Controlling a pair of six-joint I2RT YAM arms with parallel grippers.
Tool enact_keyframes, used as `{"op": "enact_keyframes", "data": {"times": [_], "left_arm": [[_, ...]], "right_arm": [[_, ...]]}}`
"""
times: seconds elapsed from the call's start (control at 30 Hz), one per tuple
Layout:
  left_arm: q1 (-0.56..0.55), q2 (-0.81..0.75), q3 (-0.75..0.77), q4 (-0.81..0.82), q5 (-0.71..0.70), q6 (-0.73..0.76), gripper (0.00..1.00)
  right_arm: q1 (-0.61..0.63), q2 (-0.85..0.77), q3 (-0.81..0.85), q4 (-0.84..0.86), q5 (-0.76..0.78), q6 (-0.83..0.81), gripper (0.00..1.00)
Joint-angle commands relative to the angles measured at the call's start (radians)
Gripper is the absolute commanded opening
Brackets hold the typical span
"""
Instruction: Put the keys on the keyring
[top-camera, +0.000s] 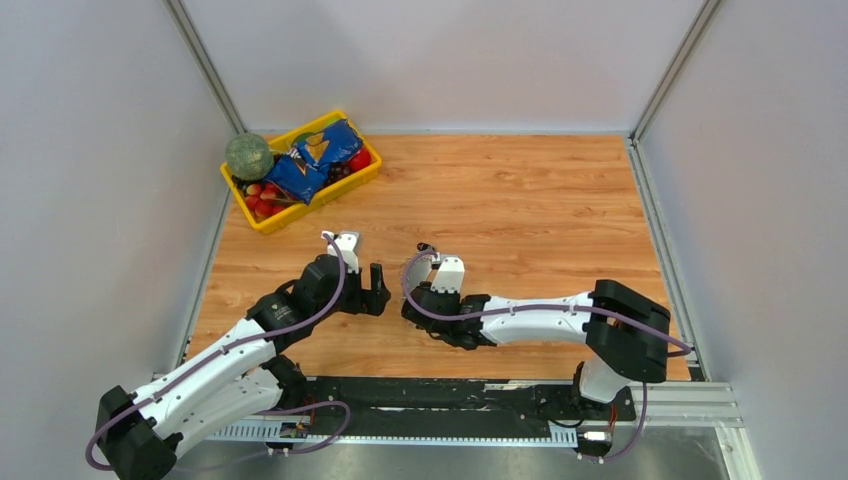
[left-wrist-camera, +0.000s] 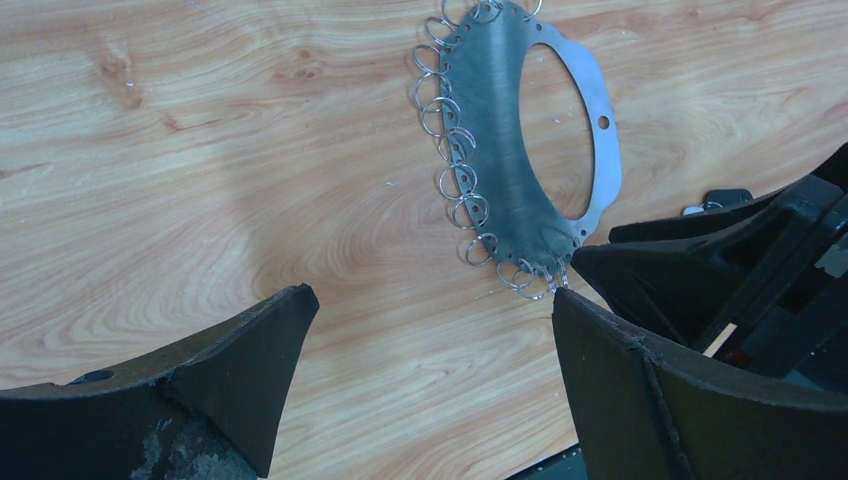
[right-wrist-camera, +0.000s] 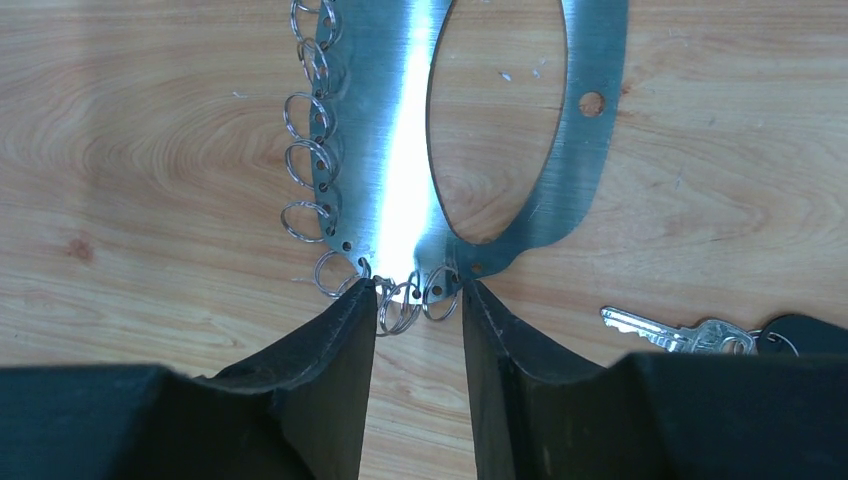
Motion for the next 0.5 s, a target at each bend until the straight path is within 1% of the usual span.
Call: {"op": "enact_keyframes", "data": {"times": [0.0, 0.33, 0.47], "left_arm": [[-0.004, -0.014, -0.01, 0.029, 0.027, -0.009, 1.0], [-0.004, -0.018, -0.018, 0.047, 0.07, -0.008, 1.0], [-0.004, -0.018, -0.019, 0.052, 0.081, -0.006, 1.0]], "right_arm": [[0.009, 0.043, 0.066, -0.041, 0.047, 0.052, 0.4], [0.01, 0.089, 0.1, -0.088, 0.08, 0.099, 0.33], [0.011, 0.102, 0.108, -0.099, 0.077, 0.112, 0.33]]}}
